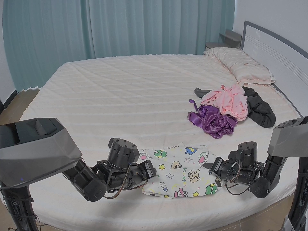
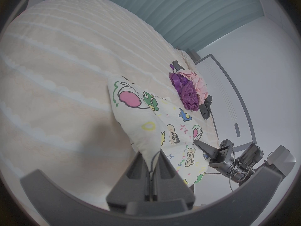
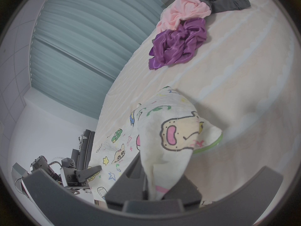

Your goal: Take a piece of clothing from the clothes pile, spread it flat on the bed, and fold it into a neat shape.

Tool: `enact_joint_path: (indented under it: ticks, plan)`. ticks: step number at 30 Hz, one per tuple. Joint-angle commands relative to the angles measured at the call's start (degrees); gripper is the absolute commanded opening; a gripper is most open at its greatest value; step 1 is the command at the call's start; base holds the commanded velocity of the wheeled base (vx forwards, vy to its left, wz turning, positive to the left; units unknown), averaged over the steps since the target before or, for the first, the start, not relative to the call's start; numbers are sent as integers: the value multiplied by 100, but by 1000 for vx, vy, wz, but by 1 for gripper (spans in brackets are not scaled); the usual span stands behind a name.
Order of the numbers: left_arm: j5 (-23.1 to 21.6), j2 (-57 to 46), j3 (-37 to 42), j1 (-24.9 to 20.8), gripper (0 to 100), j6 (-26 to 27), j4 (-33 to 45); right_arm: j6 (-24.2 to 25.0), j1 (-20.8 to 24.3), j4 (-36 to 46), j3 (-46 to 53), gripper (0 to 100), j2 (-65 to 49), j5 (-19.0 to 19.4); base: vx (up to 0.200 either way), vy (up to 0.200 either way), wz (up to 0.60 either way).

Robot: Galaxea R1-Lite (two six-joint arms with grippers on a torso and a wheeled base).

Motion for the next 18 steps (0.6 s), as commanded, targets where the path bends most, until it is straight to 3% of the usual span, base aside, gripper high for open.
enact_joint_path:
  ticks: [1, 18]
  plan:
    - [-2, -8, -7, 5, 0, -2, 0, 0, 1, -7, 1, 0, -21, 1, 0, -200, 0]
    - [-2, 10, -33, 14, 0, -11, 0, 0, -34, -7, 1, 0, -21, -8, 0, -200, 0]
